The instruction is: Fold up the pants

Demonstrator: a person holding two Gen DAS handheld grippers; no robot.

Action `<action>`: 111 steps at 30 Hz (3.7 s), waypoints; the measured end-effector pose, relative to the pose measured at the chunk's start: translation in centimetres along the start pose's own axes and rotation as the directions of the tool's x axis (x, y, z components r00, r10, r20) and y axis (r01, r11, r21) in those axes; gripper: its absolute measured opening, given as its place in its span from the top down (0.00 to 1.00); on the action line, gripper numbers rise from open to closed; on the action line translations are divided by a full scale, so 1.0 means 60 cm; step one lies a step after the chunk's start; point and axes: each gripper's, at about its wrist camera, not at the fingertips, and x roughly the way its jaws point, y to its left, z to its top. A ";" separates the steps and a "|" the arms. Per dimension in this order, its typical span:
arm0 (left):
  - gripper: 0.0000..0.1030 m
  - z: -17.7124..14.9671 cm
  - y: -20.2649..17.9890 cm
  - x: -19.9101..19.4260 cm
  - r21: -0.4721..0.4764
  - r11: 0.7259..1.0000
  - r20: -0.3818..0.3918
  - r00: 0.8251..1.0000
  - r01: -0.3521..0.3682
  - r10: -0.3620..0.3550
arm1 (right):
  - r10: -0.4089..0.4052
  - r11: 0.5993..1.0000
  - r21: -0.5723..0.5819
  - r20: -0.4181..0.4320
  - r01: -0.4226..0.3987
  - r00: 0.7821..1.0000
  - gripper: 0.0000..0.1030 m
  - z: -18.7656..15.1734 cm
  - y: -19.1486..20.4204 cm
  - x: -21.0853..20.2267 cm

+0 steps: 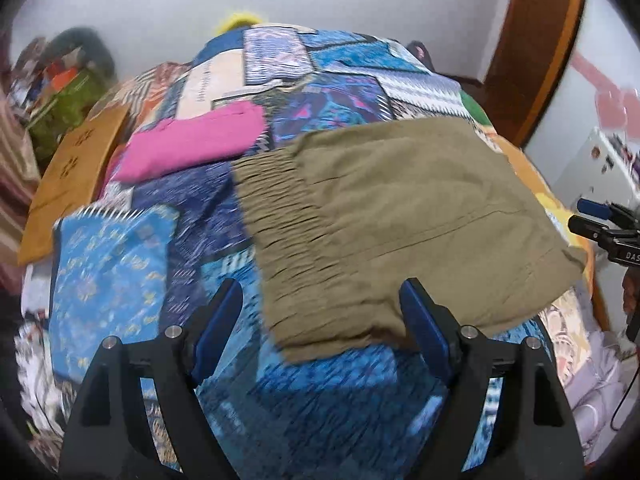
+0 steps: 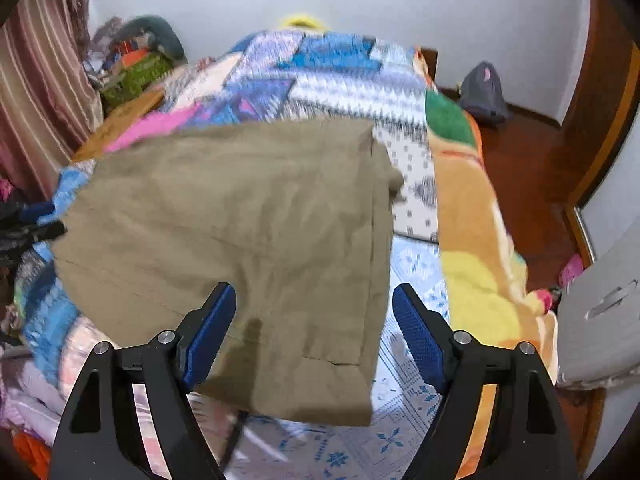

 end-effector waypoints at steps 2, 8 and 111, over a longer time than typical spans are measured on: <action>0.21 -0.008 0.022 -0.016 -0.068 0.997 -0.001 1.000 0.022 -0.022 | 0.023 1.000 0.006 0.030 -0.024 0.999 0.24 0.008 0.010 -0.012; 0.21 -0.032 0.039 -0.019 -0.243 0.952 -0.029 0.980 0.184 -0.197 | 0.086 0.995 -0.051 0.081 -0.082 0.993 0.24 0.030 0.070 -0.018; 0.65 0.065 -0.347 0.015 0.250 0.958 0.091 0.982 0.138 -0.165 | 0.101 0.993 0.065 0.007 -0.101 0.995 0.24 -0.054 -0.011 0.008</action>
